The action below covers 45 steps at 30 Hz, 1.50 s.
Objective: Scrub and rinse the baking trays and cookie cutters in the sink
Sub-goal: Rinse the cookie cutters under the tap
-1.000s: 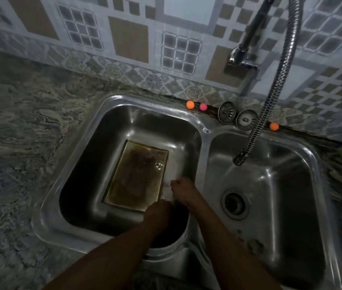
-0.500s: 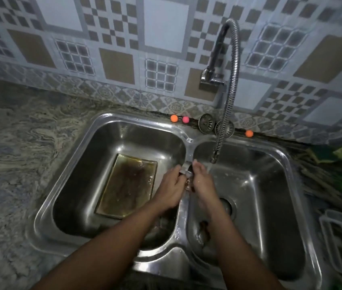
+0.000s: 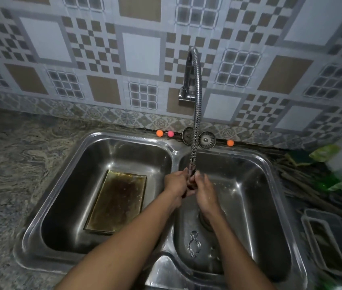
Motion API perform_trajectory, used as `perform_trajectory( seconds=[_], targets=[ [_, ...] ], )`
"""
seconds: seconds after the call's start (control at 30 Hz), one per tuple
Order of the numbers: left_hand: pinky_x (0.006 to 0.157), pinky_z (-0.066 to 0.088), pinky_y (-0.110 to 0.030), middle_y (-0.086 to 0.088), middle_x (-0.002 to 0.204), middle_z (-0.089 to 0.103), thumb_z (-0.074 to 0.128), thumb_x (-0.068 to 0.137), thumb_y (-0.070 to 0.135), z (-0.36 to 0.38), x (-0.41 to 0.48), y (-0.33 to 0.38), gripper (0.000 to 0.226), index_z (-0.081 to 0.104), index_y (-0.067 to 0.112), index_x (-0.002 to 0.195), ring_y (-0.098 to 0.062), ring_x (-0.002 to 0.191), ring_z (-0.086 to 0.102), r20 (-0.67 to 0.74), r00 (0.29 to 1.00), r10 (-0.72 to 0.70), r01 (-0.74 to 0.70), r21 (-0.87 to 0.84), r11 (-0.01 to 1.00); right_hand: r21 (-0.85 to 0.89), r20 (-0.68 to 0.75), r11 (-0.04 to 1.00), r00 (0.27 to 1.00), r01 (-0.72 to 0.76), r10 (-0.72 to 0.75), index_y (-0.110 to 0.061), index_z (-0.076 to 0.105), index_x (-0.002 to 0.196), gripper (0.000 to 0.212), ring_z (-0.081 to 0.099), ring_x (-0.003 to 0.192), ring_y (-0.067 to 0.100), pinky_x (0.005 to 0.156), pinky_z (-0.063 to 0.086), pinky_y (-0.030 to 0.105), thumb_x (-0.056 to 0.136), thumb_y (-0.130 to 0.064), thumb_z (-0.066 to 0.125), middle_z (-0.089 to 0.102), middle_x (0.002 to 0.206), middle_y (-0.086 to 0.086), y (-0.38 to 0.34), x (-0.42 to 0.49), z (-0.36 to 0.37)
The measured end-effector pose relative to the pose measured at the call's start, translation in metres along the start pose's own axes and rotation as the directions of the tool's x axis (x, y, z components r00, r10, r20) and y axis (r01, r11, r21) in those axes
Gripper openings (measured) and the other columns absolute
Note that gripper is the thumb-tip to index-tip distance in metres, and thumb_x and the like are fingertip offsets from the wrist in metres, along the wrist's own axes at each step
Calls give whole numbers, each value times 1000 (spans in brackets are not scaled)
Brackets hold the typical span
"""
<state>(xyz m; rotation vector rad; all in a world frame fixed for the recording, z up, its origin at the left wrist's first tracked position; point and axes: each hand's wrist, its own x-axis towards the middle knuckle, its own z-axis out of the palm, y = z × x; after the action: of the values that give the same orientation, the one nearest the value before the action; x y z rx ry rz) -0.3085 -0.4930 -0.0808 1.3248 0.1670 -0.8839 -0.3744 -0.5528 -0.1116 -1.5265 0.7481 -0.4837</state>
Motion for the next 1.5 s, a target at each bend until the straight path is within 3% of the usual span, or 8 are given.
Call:
perform_trajectory(
  seconds=[0.1,0.2,0.47,0.63,0.8,1.0,1.27,1.5],
  targets=[
    [41,45,-19,-3,59,62,62,92,36,-8,-2,7,29,69,16,73,-13,49,58,9,999,-43,43,24,999,-355,139,934,990,46,4,-29,62,106,44,55,106,16,95,43,39,96,-61,33,64,103,0,15,7,1],
    [50,49,-19,-7,71,67,63,89,10,-12,-1,10,8,71,12,89,-14,56,62,28,1000,-5,4,54,999,-594,239,791,971,145,2,-32,58,113,33,43,106,16,90,33,35,86,-42,40,56,111,-1,26,2,7],
    [40,46,-17,-7,70,65,58,91,-2,-13,7,4,13,63,10,91,-12,51,61,117,993,-6,19,-107,994,-240,108,961,988,136,-113,-7,70,83,13,60,62,3,62,47,16,92,-8,60,69,74,10,0,-4,-2],
    [54,54,-24,-9,86,70,46,94,-5,-4,7,4,26,66,9,103,-15,67,66,190,980,65,-46,-104,994,-300,-73,946,986,121,-150,-22,72,75,7,65,78,19,72,52,27,73,-16,76,70,79,-2,11,3,-2],
    [47,54,-27,-13,84,69,46,100,4,-9,7,1,18,64,7,104,-14,63,68,130,986,108,-98,-79,992,141,-242,989,970,36,0,-14,59,103,14,64,80,18,67,51,26,91,-11,64,67,93,10,1,0,2],
    [36,46,-25,-6,57,58,47,101,13,-16,9,-5,8,55,10,101,-15,38,51,135,979,155,-156,-5,988,83,-38,991,994,-101,105,-14,51,98,8,50,41,7,36,35,19,100,-22,49,58,72,4,-13,7,3],
    [35,33,-16,-4,65,62,52,96,14,-15,16,6,16,63,10,108,-12,43,51,117,990,79,-73,-56,996,102,51,995,999,-8,3,-14,54,108,10,63,74,15,60,52,24,98,-15,53,69,92,8,-1,-5,16],
    [45,45,-21,-6,75,66,54,97,8,-8,17,-1,9,57,7,105,-9,54,60,61,986,154,-154,-13,988,-132,-226,980,958,151,-178,-17,69,78,25,62,70,21,65,52,34,97,-26,55,67,82,9,7,3,12]
  ],
)
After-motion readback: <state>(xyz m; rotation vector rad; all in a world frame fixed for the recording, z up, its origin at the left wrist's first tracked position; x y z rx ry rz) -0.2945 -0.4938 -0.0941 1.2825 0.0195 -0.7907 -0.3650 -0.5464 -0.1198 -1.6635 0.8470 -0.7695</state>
